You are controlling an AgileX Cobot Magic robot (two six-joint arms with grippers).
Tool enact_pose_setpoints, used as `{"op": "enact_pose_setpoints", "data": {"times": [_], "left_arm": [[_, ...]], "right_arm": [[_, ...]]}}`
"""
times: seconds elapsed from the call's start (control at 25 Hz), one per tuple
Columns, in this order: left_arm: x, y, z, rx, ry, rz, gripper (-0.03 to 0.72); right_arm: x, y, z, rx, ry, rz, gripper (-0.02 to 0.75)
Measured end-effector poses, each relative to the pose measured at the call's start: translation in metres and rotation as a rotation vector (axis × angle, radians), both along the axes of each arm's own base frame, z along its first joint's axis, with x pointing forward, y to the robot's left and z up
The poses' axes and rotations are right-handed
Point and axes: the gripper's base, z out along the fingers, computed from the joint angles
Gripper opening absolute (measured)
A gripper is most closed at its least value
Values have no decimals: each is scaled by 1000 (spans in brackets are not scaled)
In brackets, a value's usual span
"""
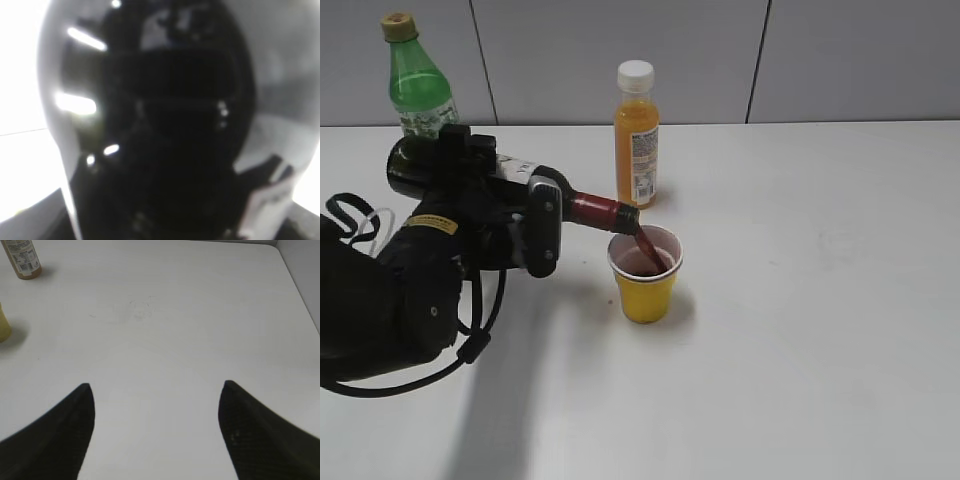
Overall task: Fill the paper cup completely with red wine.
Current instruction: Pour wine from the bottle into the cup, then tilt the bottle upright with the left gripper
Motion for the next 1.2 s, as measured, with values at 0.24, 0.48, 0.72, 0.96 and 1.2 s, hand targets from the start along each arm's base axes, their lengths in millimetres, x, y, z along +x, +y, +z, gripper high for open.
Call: {"op": "enact_pose_setpoints", "data": {"times": [0.24, 0.48, 0.72, 0.96, 1.2], "left_arm": [[0, 0, 1, 37, -3, -12, 552], [1, 0, 3, 62, -27, -15, 552], [1, 1, 5, 67, -52, -6, 552], [1, 1, 5, 66, -51, -5, 552], [1, 1, 5, 68, -52, -5, 552]], "right_arm": [[0, 0, 0, 1, 1, 0, 585], [0, 0, 0, 1, 1, 0, 585], [0, 0, 0, 0, 1, 0, 585], [0, 0, 0, 0, 1, 0, 585], [0, 0, 0, 1, 1, -1, 585]]}}
